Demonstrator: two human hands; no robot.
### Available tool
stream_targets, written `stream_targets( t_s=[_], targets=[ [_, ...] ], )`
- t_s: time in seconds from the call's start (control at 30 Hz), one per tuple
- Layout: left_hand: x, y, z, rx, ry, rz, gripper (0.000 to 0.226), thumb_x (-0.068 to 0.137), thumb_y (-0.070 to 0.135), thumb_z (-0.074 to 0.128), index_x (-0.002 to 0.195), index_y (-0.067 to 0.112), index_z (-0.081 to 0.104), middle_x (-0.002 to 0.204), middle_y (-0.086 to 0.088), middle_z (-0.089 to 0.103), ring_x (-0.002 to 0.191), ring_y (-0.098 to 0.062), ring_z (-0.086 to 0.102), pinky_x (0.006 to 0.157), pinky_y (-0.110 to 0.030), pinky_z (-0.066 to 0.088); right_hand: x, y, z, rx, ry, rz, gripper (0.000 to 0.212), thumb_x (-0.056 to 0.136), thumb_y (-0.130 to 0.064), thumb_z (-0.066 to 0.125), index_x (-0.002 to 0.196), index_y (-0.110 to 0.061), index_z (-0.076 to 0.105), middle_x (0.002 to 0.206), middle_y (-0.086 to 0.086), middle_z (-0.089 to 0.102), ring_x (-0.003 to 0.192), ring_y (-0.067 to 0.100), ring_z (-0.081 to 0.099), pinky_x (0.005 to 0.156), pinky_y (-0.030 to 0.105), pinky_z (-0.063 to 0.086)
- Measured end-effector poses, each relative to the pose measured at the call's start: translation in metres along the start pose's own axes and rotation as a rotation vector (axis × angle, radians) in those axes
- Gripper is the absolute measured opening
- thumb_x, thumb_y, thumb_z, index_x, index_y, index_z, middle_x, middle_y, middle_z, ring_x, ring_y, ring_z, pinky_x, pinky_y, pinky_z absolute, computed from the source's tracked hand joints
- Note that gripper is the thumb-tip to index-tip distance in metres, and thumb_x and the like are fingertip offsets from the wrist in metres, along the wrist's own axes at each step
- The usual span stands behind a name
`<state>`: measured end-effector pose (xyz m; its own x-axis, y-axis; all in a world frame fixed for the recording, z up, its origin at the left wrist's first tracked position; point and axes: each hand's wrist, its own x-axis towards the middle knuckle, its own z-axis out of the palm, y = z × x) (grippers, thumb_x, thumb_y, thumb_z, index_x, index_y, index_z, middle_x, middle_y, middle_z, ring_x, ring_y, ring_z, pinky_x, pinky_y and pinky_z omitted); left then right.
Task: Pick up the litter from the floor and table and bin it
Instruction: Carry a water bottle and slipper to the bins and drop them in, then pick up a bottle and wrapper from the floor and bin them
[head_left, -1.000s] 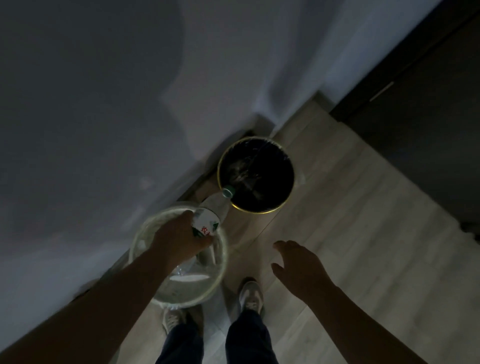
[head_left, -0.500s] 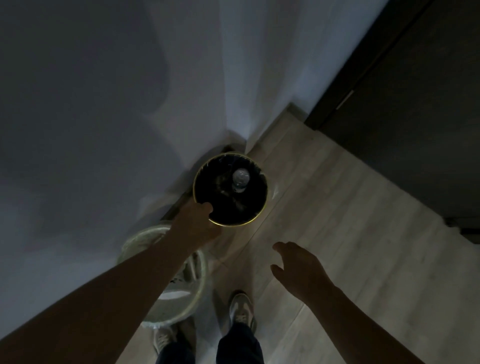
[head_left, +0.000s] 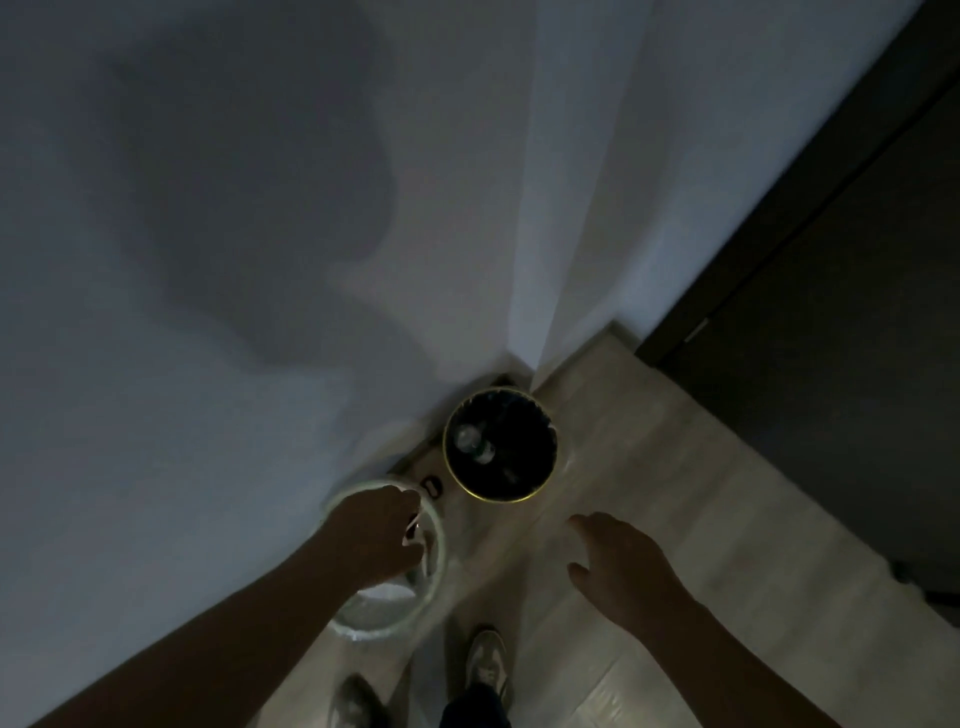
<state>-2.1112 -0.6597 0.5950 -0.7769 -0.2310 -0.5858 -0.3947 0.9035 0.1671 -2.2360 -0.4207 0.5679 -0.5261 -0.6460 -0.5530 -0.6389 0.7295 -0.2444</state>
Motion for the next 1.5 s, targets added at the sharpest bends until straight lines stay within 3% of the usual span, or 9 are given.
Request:
stream_targets(
  t_s=[0.17, 0.4, 0.53, 0.73, 1.0, 1.2, 1.5],
  targets=[
    [-0.082, -0.012, -0.037, -0.102, 0.092, -0.081, 0.051, 0.092, 0.044, 0.051, 0.138, 0.024, 0.043, 0.137, 0.003, 0.049, 0.124, -0.013, 0.048, 0.101, -0.024, 0.036, -0.024, -0.045, -0.063, 0.049, 0.043, -0.092, 0.040, 0.088, -0.033, 0.057, 0.126, -0.022, 0.052, 0.120, -0.002, 0.060, 0.115, 0.015, 0.055, 0.087, 0.023, 0.040],
    [-0.213, -0.056, -0.050, -0.287, 0.268, -0.304, 0.048, 0.089, 0.046, 0.056, 0.133, 0.028, 0.046, 0.128, 0.006, 0.055, 0.115, -0.012, 0.054, 0.096, -0.024, 0.041, -0.054, -0.157, -0.130, -0.074, 0.127, -0.359, 0.040, 0.086, -0.036, 0.064, 0.123, -0.025, 0.057, 0.116, -0.008, 0.062, 0.108, 0.012, 0.058, 0.082, 0.023, 0.041],
    [-0.316, -0.080, -0.030, -0.369, 0.414, -0.493, 0.049, 0.087, 0.046, 0.058, 0.132, 0.029, 0.048, 0.126, 0.008, 0.057, 0.113, -0.010, 0.055, 0.092, -0.020, 0.039, -0.085, -0.249, -0.134, -0.168, 0.107, -0.599, 0.039, 0.085, -0.034, 0.063, 0.122, -0.024, 0.055, 0.118, -0.005, 0.060, 0.112, 0.014, 0.055, 0.088, 0.025, 0.039],
    [-0.510, -0.092, 0.024, -0.422, 0.538, -0.803, 0.049, 0.085, 0.049, 0.060, 0.129, 0.031, 0.049, 0.123, 0.011, 0.058, 0.110, -0.008, 0.057, 0.088, -0.019, 0.040, -0.182, -0.401, -0.105, -0.313, 0.034, -0.981, 0.043, 0.088, -0.037, 0.060, 0.129, -0.026, 0.052, 0.125, -0.006, 0.056, 0.111, 0.012, 0.054, 0.089, 0.026, 0.044],
    [-0.746, -0.052, 0.107, -0.422, 0.689, -1.234, 0.045, 0.083, 0.051, 0.061, 0.122, 0.030, 0.055, 0.117, 0.009, 0.061, 0.104, -0.012, 0.060, 0.087, -0.027, 0.048, -0.367, -0.574, -0.033, -0.406, 0.014, -1.488, 0.044, 0.085, -0.036, 0.062, 0.126, -0.024, 0.056, 0.124, -0.004, 0.058, 0.110, 0.013, 0.055, 0.091, 0.025, 0.043],
    [-0.848, -0.009, 0.172, -0.514, 0.782, -1.486, 0.054, 0.080, 0.055, 0.063, 0.128, 0.032, 0.052, 0.120, 0.014, 0.060, 0.106, -0.007, 0.058, 0.088, -0.025, 0.049, -0.482, -0.652, 0.031, -0.456, -0.074, -1.763, 0.042, 0.085, -0.036, 0.066, 0.124, -0.023, 0.058, 0.119, -0.003, 0.060, 0.108, 0.016, 0.058, 0.089, 0.030, 0.047],
    [-0.938, 0.013, 0.239, -0.641, 0.806, -1.837, 0.047, 0.084, 0.052, 0.060, 0.126, 0.032, 0.050, 0.121, 0.015, 0.058, 0.107, -0.007, 0.057, 0.086, -0.024, 0.046, -0.580, -0.749, 0.125, -0.635, -0.159, -2.089, 0.040, 0.083, -0.040, 0.064, 0.121, -0.029, 0.058, 0.118, -0.007, 0.059, 0.109, 0.012, 0.056, 0.089, 0.027, 0.045]
  ],
)
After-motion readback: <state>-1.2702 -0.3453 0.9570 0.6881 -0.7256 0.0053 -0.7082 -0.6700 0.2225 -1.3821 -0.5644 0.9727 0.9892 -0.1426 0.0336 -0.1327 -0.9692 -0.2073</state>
